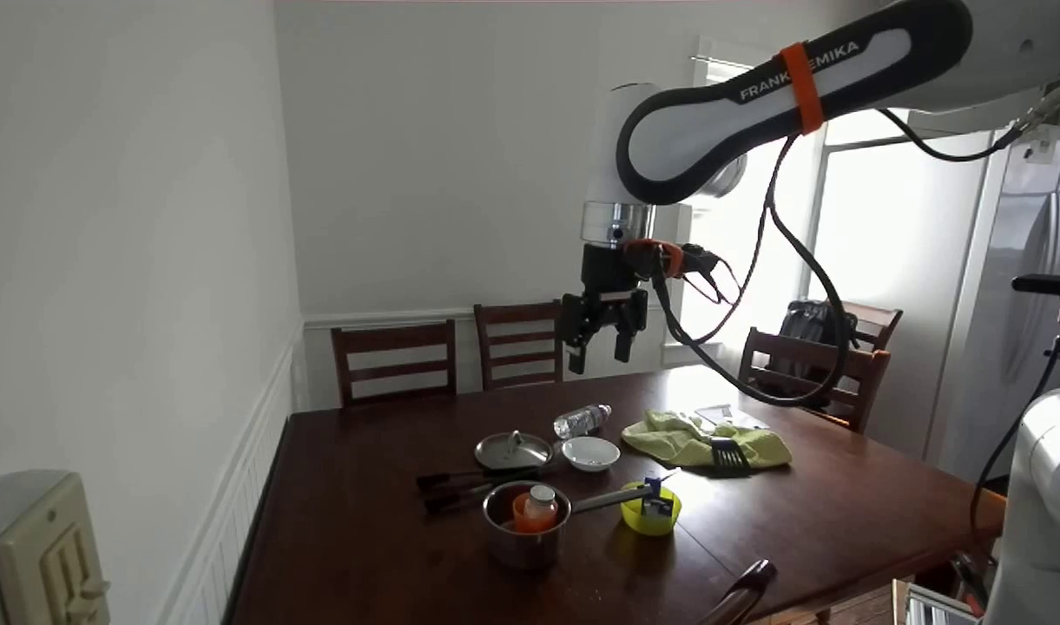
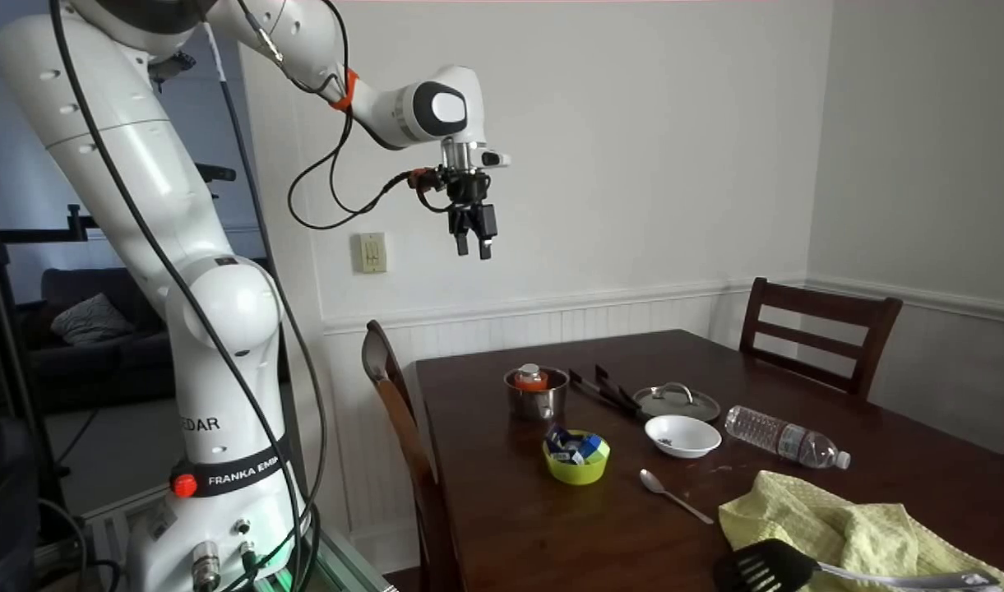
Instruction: Move the keys from the white bowl to the yellow one
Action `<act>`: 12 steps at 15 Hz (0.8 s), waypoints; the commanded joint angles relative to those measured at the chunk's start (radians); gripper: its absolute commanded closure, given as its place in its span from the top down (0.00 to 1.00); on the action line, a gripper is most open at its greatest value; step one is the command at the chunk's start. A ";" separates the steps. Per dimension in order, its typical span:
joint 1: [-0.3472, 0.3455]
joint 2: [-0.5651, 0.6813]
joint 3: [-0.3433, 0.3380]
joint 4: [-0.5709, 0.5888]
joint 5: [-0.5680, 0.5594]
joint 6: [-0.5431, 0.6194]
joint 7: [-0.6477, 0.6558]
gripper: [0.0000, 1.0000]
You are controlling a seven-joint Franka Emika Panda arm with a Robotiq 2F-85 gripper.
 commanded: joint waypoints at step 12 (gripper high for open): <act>-0.248 0.386 -0.278 0.119 -0.231 0.088 0.021 1.00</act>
